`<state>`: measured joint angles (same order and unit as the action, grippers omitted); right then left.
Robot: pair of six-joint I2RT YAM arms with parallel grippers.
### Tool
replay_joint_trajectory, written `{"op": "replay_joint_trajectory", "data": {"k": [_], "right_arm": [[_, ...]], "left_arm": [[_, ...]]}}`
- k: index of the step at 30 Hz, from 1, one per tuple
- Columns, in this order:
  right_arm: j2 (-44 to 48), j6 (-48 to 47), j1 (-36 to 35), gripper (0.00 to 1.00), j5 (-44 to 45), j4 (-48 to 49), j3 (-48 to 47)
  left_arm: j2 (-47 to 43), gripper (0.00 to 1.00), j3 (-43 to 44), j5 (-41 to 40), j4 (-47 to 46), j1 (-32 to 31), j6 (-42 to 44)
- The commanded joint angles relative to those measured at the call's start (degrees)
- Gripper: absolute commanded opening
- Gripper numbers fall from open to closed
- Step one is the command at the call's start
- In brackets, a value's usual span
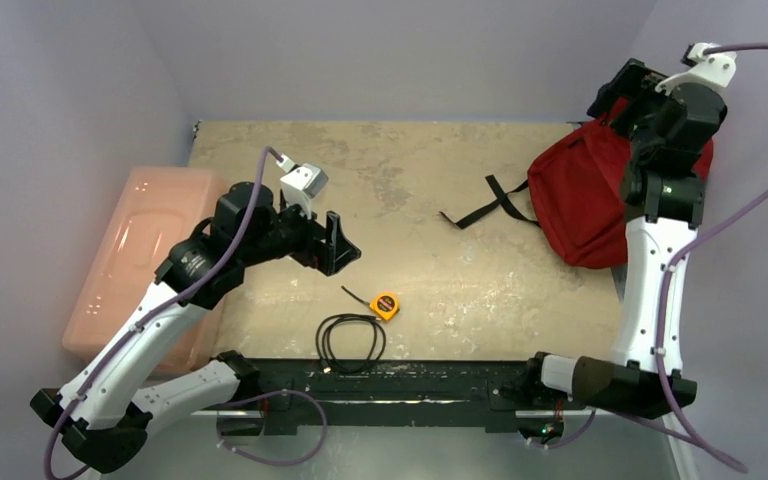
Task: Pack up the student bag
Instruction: Reset both arms
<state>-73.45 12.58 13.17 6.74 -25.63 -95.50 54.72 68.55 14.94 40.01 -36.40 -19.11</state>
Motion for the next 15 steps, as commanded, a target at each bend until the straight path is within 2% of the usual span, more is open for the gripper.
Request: {"op": "replay_joint_trajectory", "data": {"k": [1, 4, 7, 10, 15], "right_arm": [[8.50, 5.53, 0.08, 0.99, -6.63, 7.96, 1.92], [13.00, 8.50, 0.06, 0.99, -6.61, 11.48, 3.77], [19.20, 11.04, 0.08, 0.99, -5.68, 15.78, 6.58], [23.79, 11.85, 0.05, 0.99, -3.35, 19.46, 8.50], [27.76, 11.59, 0.10, 0.99, 0.38, 20.25, 6.56]], "left_arm": [[-2.69, 0.88, 2.56, -4.16, -1.14, 0.19, -0.68], [-4.99, 0.89, 5.97, -9.07, 0.13, 0.18, -0.68], [-9.12, 0.89, 9.41, -17.67, 0.59, 0.12, -0.69], [-14.66, 0.91, 11.24, -24.54, -2.01, 0.19, 0.39], [-21.98, 0.94, 12.42, -32.01, -6.19, 0.17, 2.95]]}}
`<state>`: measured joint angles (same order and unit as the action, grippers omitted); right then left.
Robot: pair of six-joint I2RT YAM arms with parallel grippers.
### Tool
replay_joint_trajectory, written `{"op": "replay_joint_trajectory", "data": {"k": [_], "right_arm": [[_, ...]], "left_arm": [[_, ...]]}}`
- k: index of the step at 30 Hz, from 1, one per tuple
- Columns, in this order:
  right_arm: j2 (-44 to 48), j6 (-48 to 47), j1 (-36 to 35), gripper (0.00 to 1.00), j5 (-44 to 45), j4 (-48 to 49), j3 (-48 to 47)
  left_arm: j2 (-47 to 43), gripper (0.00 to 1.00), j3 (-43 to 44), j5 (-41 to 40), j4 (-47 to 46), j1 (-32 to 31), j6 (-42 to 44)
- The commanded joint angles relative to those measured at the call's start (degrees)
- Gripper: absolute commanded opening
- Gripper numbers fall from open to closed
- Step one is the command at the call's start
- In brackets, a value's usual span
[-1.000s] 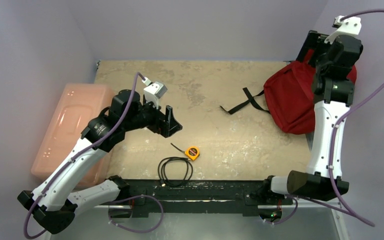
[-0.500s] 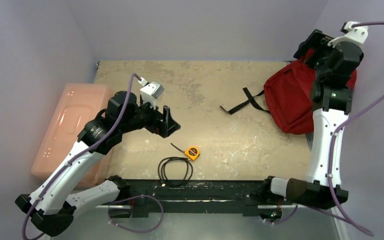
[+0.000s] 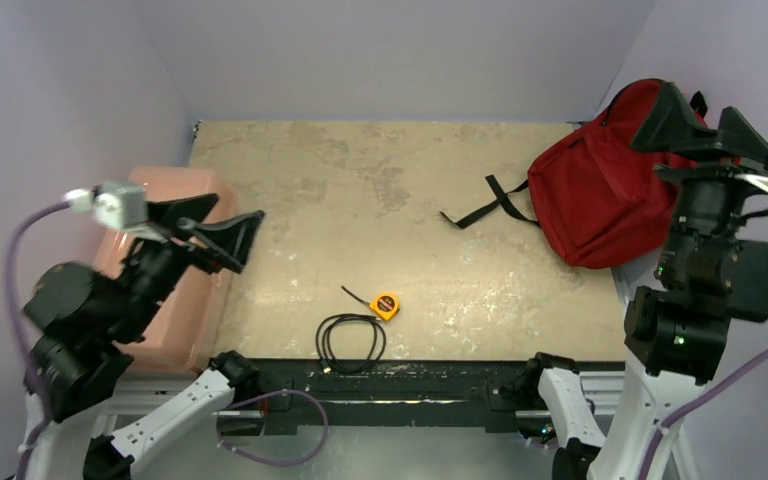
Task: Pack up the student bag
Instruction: Reset both arms
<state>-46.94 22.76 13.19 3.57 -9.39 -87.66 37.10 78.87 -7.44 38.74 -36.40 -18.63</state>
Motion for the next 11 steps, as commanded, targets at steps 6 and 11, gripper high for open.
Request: {"op": "replay_joint_trajectory", "data": {"k": [6, 11], "right_arm": [[3.31, -1.06, 0.06, 0.99, 2.95, 4.18, -0.41], [4.17, -3.16, 0.07, 0.99, 5.59, 2.98, -0.52]], "left_arm": [[-6.62, 0.94, 3.69, -12.80, -4.69, 0.19, 4.11], [-6.19, 0.94, 4.05, -12.89, -3.56, 0.18, 4.13]]}}
